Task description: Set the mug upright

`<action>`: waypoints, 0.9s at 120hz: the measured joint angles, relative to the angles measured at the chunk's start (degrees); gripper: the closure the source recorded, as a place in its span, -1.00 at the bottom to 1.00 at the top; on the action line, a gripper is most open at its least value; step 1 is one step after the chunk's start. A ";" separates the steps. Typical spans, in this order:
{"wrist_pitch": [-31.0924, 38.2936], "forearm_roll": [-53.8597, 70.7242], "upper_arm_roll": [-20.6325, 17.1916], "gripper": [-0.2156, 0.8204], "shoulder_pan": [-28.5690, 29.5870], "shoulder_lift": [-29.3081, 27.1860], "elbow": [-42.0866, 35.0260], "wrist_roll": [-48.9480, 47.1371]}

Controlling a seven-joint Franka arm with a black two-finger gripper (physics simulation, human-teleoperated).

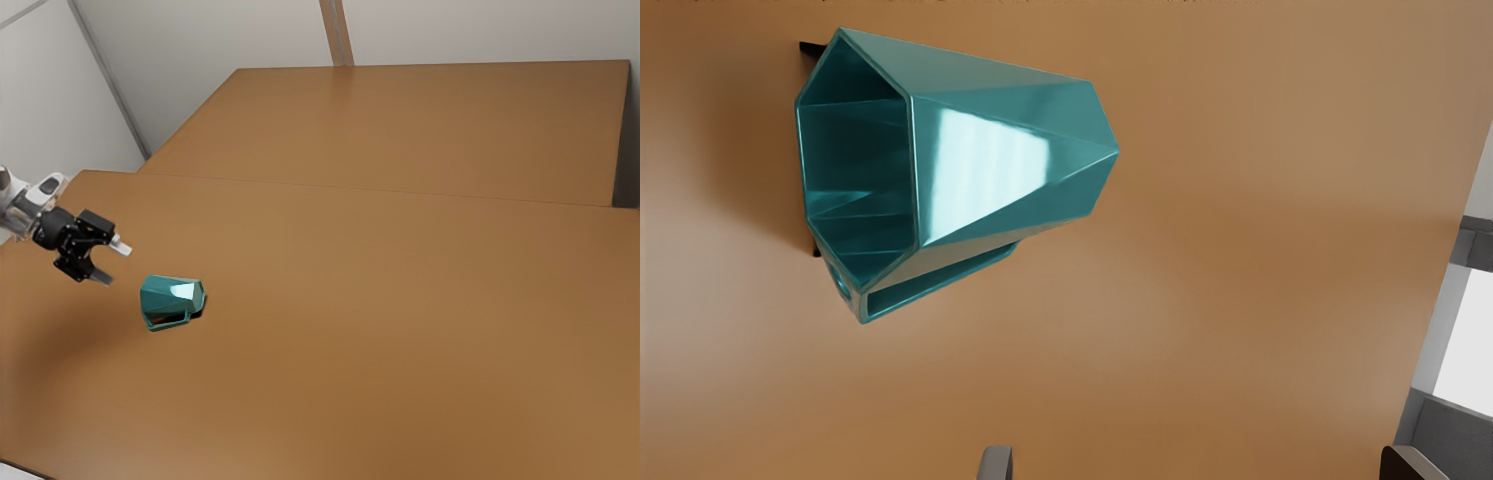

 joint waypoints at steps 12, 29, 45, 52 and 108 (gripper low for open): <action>1.27 -1.77 0.12 -0.58 0.79 1.02 -0.41 2.63; 3.24 -5.67 0.26 -0.58 1.11 5.12 -0.60 5.78; 4.89 -8.51 0.26 -0.58 1.12 6.87 -0.67 8.15; 5.95 -10.02 0.26 -0.58 1.13 7.35 -0.68 9.03; 8.98 -20.13 -1.63 -0.42 1.04 11.32 -3.78 13.74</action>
